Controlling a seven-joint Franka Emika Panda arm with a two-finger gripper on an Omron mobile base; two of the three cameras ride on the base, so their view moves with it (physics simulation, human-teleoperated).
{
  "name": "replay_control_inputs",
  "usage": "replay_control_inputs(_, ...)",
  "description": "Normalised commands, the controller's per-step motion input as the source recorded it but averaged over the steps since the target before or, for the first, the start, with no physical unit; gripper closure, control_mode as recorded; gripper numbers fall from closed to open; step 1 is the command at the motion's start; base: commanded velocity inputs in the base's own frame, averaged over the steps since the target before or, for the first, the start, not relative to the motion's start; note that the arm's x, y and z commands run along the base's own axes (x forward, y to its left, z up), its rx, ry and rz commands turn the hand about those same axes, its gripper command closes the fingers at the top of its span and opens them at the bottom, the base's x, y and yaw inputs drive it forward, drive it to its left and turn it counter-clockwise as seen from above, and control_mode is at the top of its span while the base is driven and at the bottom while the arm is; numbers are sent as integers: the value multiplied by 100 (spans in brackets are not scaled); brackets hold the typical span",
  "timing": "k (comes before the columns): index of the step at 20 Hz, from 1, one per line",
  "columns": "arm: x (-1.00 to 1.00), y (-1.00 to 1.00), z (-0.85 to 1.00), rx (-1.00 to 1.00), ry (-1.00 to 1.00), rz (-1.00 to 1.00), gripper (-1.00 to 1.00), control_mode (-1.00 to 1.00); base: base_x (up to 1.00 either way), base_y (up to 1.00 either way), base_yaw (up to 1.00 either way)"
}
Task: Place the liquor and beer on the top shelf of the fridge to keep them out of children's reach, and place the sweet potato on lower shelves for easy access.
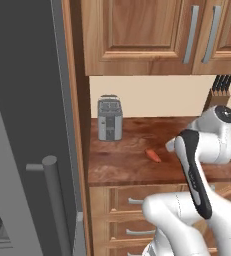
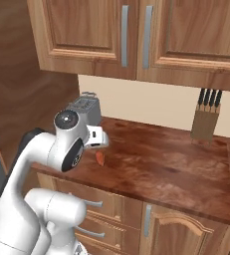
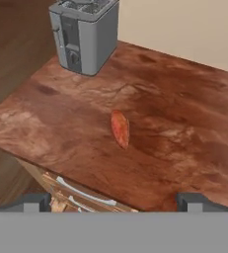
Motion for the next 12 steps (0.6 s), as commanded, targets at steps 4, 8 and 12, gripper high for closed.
replay_control_inputs(4,8,16,-43,-1,25,0,-100,-100,0,0,0)
replay_control_inputs(8,15,1,-28,0,14,0,-100,-100,0,0,0)
replay_control_inputs(12,28,0,-24,0,7,0,-100,-100,0,0,0)
